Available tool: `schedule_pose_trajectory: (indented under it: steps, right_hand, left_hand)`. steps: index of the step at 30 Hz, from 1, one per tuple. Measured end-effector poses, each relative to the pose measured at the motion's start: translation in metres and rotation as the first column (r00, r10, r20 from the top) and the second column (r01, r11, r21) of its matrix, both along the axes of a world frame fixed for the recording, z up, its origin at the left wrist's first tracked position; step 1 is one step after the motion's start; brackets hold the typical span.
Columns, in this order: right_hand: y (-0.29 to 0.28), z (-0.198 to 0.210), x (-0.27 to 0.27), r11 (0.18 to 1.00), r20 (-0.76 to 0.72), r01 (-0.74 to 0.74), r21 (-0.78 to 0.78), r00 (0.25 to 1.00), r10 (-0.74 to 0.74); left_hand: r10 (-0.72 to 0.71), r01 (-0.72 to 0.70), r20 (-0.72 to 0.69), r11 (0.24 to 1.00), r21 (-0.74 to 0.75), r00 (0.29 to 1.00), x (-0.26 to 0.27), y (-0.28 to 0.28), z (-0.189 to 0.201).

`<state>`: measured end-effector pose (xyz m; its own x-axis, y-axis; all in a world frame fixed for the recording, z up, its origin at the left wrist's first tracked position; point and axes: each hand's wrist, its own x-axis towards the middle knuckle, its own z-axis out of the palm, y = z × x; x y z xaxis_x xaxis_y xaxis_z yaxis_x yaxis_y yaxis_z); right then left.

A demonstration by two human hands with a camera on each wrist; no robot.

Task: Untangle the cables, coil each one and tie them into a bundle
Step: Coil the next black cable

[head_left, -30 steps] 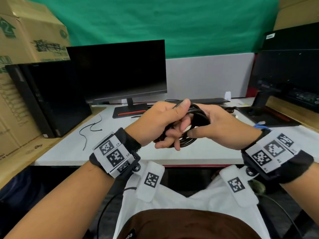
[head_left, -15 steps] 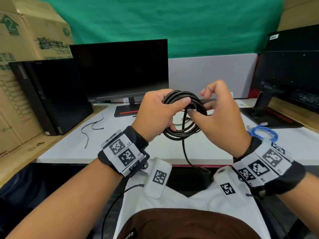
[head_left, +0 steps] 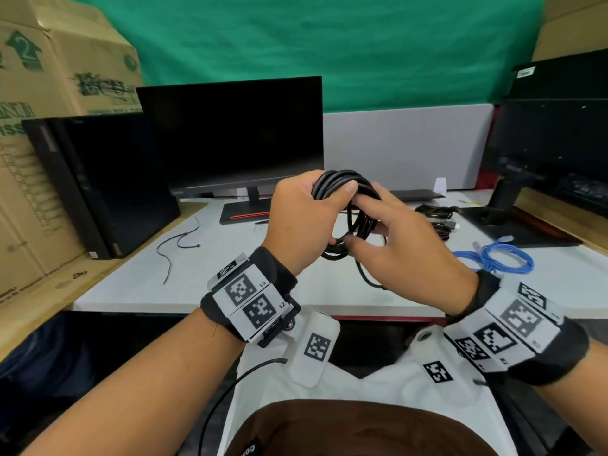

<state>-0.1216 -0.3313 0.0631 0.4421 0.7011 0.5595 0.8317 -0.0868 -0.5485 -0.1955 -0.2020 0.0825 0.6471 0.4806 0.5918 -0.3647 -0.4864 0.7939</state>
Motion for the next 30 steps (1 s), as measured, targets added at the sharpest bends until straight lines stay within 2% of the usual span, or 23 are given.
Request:
schedule_pose_trajectory:
  steps: [2, 3, 5, 8, 10, 12, 13, 14, 15, 16, 17, 18, 19, 21, 24, 28, 30]
  right_hand:
    - [-0.002, 0.006, 0.001, 0.992, -0.145, -0.083, -0.094, 0.987, 0.068]
    - [-0.004, 0.011, 0.001, 0.985, -0.289, -0.145, -0.088, 0.95, 0.114]
    - [-0.011, 0.02, 0.001, 0.963, -0.535, -0.264, -0.052, 0.822, 0.197]
    - [-0.018, 0.025, 0.009, 0.941, -0.648, -0.339, -0.014, 0.72, 0.25]
    - [-0.022, 0.025, 0.014, 0.908, -0.737, -0.419, 0.03, 0.604, 0.303]
    - [-0.026, 0.023, 0.017, 0.833, -0.802, -0.55, 0.057, 0.472, 0.366]
    - [-0.028, 0.023, 0.017, 0.805, -0.807, -0.592, 0.046, 0.453, 0.379]
    - [-0.03, 0.023, 0.018, 0.803, -0.788, -0.597, 0.005, 0.491, 0.37]
    - [-0.031, 0.023, 0.02, 0.838, -0.718, -0.542, -0.07, 0.611, 0.335]
    - [-0.03, 0.024, 0.02, 0.898, -0.598, -0.417, -0.141, 0.759, 0.259]
    - [-0.028, 0.025, 0.022, 0.953, -0.466, -0.26, -0.157, 0.87, 0.16]
    - [-0.026, 0.026, 0.023, 0.983, -0.379, -0.143, -0.118, 0.921, 0.088]
    - [-0.024, 0.025, 0.024, 0.994, -0.361, -0.097, -0.057, 0.93, 0.071]
    - [-0.022, 0.025, 0.025, 0.99, -0.457, -0.137, 0.035, 0.879, 0.138]
    - [-0.026, 0.027, 0.028, 0.95, -0.63, -0.297, 0.091, 0.722, 0.286]
    - [-0.033, 0.03, 0.033, 0.872, -0.727, -0.456, 0.18, 0.535, 0.43]
    - [-0.034, 0.031, 0.035, 0.867, -0.755, -0.451, 0.211, 0.489, 0.438]
  left_hand:
    - [-0.027, 0.027, -0.038, 1.0, 0.0, 0.999, -0.001, 0.001, -0.002]
    - [-0.051, 0.051, -0.058, 0.999, 0.001, 0.997, -0.002, 0.001, -0.003]
    - [-0.111, 0.11, -0.087, 0.994, -0.017, 0.99, -0.004, 0.002, -0.002]
    - [-0.211, 0.206, -0.144, 0.977, -0.045, 0.967, -0.005, 0.005, 0.005]
    - [-0.239, 0.25, -0.193, 0.968, 0.036, 0.952, -0.009, 0.009, 0.009]
    - [-0.236, 0.271, -0.225, 0.953, 0.137, 0.945, -0.014, 0.014, 0.013]
    - [-0.23, 0.271, -0.221, 0.946, 0.176, 0.948, -0.016, 0.016, 0.015]
    - [-0.216, 0.258, -0.203, 0.944, 0.207, 0.955, -0.018, 0.017, 0.017]
    - [-0.182, 0.221, -0.174, 0.947, 0.233, 0.968, -0.017, 0.019, 0.017]
    - [-0.136, 0.167, -0.138, 0.953, 0.252, 0.981, -0.016, 0.02, 0.017]
    - [-0.089, 0.113, -0.101, 0.96, 0.258, 0.991, -0.014, 0.021, 0.016]
    - [-0.059, 0.075, -0.074, 0.965, 0.251, 0.996, -0.013, 0.02, 0.015]
    - [-0.046, 0.06, -0.063, 0.968, 0.243, 0.997, -0.012, 0.019, 0.014]
    - [-0.062, 0.081, -0.084, 0.966, 0.244, 0.995, -0.011, 0.017, 0.014]
    - [-0.119, 0.158, -0.148, 0.945, 0.287, 0.982, -0.016, 0.02, 0.021]
    - [-0.208, 0.253, -0.194, 0.934, 0.251, 0.959, -0.022, 0.025, 0.025]
    - [-0.241, 0.286, -0.222, 0.937, 0.2, 0.945, -0.022, 0.027, 0.024]
